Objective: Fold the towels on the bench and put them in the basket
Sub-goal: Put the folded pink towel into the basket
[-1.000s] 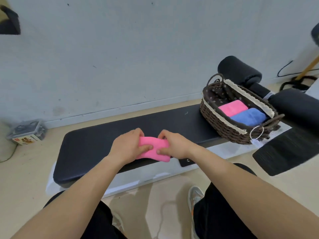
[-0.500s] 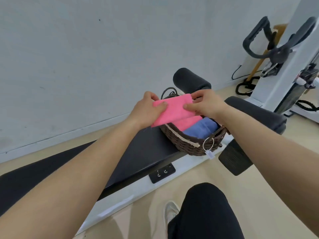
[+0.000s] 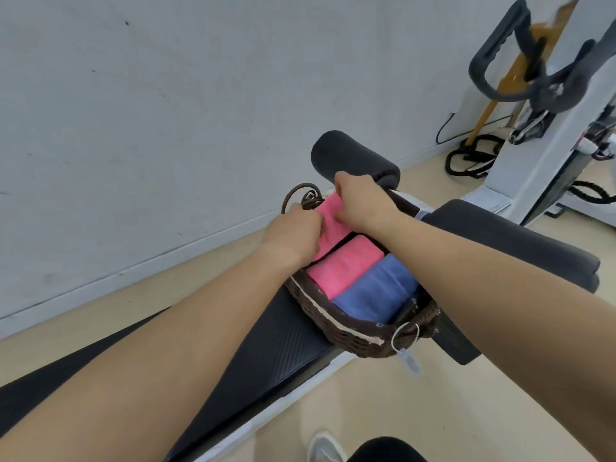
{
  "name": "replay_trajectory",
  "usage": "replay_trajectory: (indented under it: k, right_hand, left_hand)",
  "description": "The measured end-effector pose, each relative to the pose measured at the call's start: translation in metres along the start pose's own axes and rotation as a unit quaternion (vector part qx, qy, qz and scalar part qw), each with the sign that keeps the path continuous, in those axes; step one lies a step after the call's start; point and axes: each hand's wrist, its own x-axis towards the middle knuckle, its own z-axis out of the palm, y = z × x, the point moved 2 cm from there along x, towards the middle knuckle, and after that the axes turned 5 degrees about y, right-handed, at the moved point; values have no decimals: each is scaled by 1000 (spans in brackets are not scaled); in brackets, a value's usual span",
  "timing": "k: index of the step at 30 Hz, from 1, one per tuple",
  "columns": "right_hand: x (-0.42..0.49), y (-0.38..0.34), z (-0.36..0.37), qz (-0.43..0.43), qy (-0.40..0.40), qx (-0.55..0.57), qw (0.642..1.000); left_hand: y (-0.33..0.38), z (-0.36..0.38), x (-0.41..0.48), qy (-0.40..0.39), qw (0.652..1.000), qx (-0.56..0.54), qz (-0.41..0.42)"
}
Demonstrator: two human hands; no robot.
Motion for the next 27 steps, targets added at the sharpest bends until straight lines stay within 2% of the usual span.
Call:
replay_trajectory:
  k: [6, 13, 16, 20, 27]
  right_hand:
    - [11, -2, 31, -38, -31, -53, 997]
    - [8, -2, 37, -81, -70, -123, 987]
    - [8, -11, 40, -114, -75, -206, 969]
    - [6, -12, 46, -171, -44, -316, 932]
    - [-1, -9, 47, -235, -104, -410, 875]
  left_hand:
    - [3, 16, 12, -4, 988, 148, 40]
    - [-1, 21, 16, 0, 980, 182, 81]
    - [-6, 21, 21, -19, 968, 236, 84]
    - [-2, 20, 22, -18, 962, 248, 116]
    - [-6, 16, 27, -72, 954, 257, 134]
